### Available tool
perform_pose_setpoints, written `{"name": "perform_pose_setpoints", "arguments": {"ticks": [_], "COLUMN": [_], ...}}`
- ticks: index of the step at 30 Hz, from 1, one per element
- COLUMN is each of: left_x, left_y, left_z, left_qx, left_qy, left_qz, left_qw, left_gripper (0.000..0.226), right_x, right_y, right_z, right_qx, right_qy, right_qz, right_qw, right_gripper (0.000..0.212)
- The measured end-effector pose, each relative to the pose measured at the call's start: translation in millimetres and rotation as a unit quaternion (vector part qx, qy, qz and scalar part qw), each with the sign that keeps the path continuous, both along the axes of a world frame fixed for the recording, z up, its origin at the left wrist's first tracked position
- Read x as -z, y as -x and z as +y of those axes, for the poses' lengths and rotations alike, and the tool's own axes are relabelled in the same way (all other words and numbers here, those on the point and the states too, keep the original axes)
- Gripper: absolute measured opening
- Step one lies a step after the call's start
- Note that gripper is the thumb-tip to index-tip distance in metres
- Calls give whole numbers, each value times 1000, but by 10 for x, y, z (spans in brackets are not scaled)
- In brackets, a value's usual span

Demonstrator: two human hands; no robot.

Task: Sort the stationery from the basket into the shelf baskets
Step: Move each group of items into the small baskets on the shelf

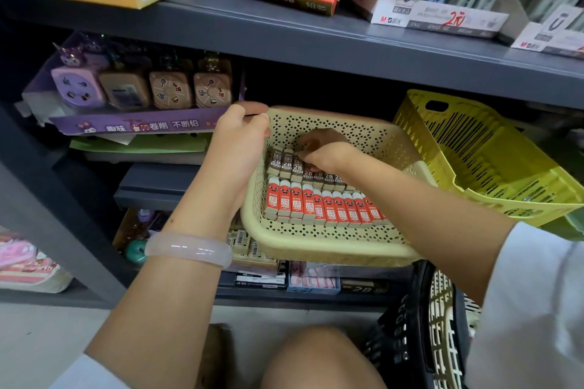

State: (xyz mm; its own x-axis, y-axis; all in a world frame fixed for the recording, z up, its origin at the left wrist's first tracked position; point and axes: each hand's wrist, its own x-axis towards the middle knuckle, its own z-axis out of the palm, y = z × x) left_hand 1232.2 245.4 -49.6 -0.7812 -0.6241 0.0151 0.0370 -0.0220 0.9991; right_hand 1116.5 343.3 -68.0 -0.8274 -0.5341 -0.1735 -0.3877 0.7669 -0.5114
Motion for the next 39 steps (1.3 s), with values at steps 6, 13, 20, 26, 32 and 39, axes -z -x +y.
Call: {"name": "perform_pose_setpoints", "arguments": {"ticks": [6, 13, 20, 26, 32, 39], "left_x": [-7, -4, -9, -71, -47, 1], "left_y": [4, 3, -6, -147, -342, -304], "left_z": [2, -5, 29, 286, 767, 1844], "left_qx": [-3, -2, -7, -11, 5, 125], "left_qy": [-4, -4, -1, 61, 135, 166], "left_qz": [0, 1, -1, 25, 29, 44], "left_qw": [1000, 1000, 1000, 998, 990, 977], "left_gripper": [18, 20, 20, 24, 34, 28], "right_x": [8, 104, 119, -251, -637, -621], "right_y": [-7, 16, 47, -123, -431, -599], "right_z": [-185, -228, -200, 280, 1327, 2619], "right_qx": [-106, -125, -114, -137, -155, -83], "right_qy": [-56, -43, -11, 58, 88, 98], "right_qz": [54, 50, 42, 26, -17, -32], "right_qw": [991, 990, 993, 989, 984, 991], "right_gripper": [35, 29, 31, 15, 23, 17]}}
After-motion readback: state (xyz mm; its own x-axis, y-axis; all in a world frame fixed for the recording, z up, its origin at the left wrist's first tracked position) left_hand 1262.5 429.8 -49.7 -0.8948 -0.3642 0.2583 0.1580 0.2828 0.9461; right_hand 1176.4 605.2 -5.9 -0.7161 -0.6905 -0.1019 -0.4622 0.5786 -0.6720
